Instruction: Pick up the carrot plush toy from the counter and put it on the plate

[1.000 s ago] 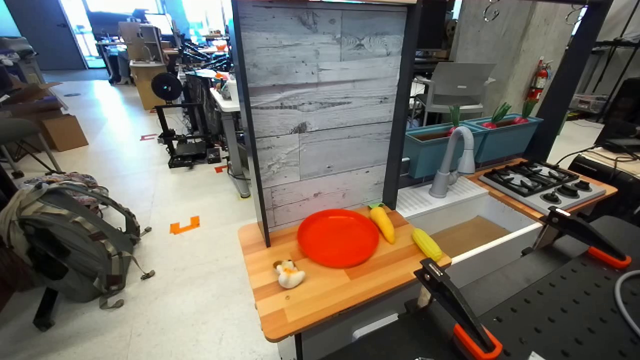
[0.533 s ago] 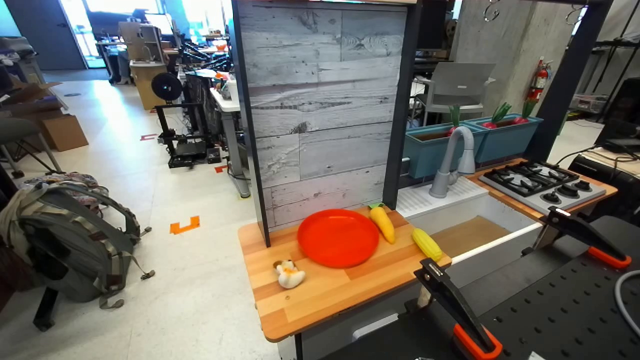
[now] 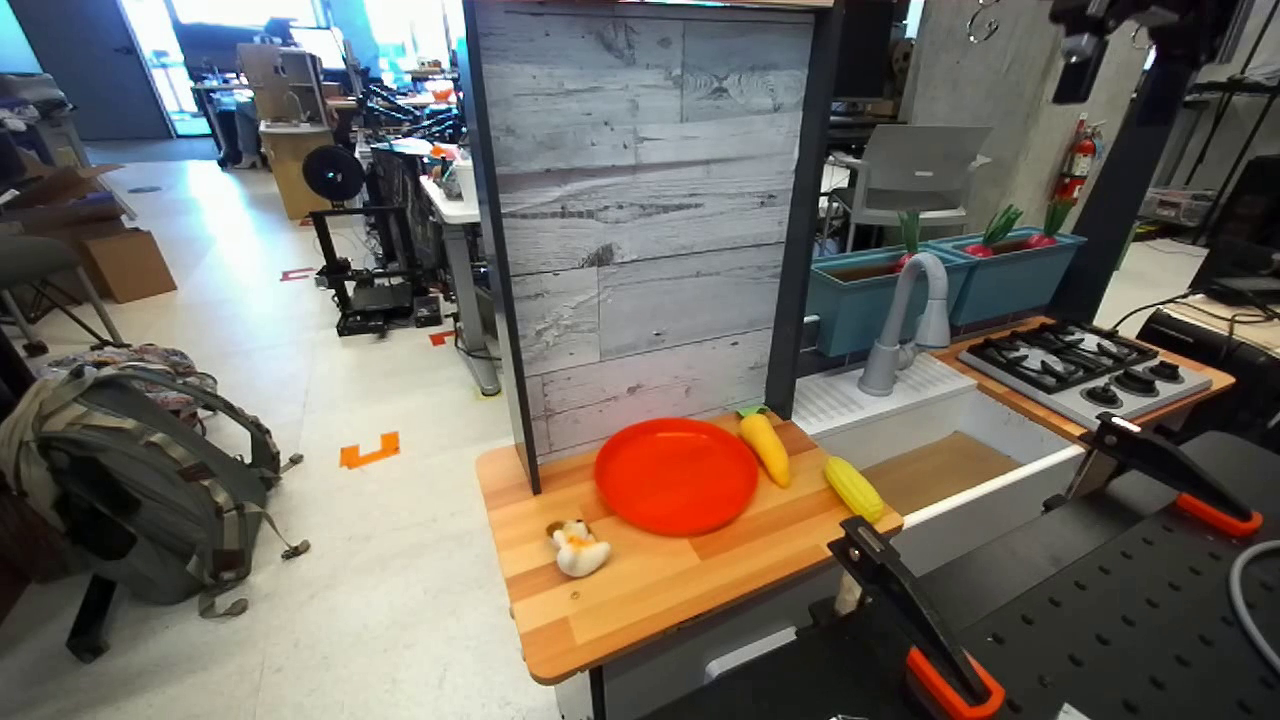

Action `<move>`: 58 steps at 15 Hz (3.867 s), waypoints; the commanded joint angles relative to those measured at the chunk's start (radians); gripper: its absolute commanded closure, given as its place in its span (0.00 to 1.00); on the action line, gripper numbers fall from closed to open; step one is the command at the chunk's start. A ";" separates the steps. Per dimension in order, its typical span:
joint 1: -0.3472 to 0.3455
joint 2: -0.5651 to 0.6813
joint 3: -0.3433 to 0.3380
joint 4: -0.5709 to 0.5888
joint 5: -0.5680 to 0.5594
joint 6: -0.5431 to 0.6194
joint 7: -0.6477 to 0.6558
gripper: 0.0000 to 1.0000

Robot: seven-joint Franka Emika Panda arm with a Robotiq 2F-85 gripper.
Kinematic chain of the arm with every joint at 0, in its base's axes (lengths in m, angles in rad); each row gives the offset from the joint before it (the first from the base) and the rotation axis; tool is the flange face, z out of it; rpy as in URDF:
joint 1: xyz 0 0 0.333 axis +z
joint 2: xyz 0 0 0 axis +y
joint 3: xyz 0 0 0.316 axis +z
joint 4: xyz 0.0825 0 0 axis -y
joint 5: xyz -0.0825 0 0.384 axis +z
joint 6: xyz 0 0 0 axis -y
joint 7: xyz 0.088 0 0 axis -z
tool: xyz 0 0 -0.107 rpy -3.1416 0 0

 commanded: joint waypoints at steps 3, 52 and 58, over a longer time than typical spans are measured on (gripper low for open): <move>-0.004 0.133 0.064 -0.008 0.109 0.143 -0.059 0.00; 0.108 1.021 0.206 0.484 0.005 0.764 0.371 0.42; 0.110 1.036 0.181 0.510 -0.015 0.757 0.386 0.88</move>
